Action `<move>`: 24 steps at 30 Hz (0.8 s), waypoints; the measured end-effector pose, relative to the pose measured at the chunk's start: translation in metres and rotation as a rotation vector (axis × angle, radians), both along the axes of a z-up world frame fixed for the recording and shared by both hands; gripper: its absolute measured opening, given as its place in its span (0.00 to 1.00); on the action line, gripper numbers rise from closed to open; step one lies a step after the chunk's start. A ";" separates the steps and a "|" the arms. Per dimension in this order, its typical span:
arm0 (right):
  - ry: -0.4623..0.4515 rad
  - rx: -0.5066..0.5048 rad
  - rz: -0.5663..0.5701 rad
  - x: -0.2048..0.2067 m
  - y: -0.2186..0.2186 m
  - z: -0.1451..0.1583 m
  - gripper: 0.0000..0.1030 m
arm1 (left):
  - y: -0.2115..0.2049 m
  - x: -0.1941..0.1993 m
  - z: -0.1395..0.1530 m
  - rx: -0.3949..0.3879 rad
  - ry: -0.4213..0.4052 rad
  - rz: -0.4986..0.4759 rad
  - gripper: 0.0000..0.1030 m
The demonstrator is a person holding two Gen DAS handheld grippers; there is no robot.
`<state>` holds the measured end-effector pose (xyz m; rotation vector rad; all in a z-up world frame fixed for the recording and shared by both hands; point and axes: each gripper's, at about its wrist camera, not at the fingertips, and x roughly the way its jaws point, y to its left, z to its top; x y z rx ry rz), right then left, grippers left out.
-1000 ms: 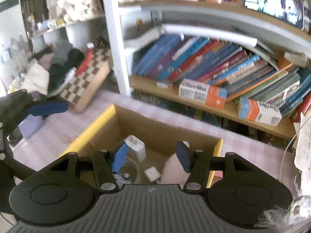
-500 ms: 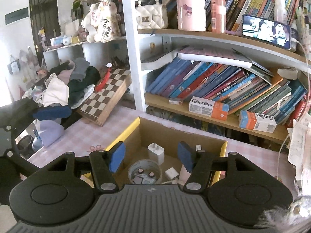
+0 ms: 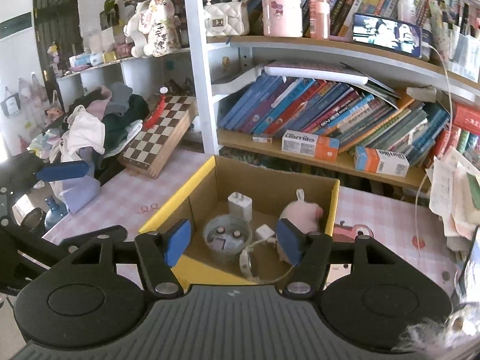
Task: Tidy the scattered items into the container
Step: 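Move both tools back toward the white eraser block and pink USB stick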
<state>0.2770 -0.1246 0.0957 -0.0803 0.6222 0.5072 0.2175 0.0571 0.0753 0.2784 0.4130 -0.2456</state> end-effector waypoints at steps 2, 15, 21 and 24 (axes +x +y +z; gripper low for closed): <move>0.003 -0.005 -0.011 -0.007 -0.001 -0.003 0.63 | 0.004 -0.005 -0.003 -0.005 0.007 0.005 0.91; 0.055 -0.021 -0.095 -0.052 -0.014 -0.030 0.65 | 0.028 -0.035 -0.031 -0.026 0.090 0.034 0.91; 0.107 -0.011 -0.155 -0.065 -0.019 -0.050 0.65 | 0.034 -0.042 -0.048 -0.054 0.155 0.051 0.91; 0.132 -0.015 -0.181 -0.069 -0.019 -0.061 0.65 | 0.032 -0.046 -0.059 -0.065 0.192 0.044 0.91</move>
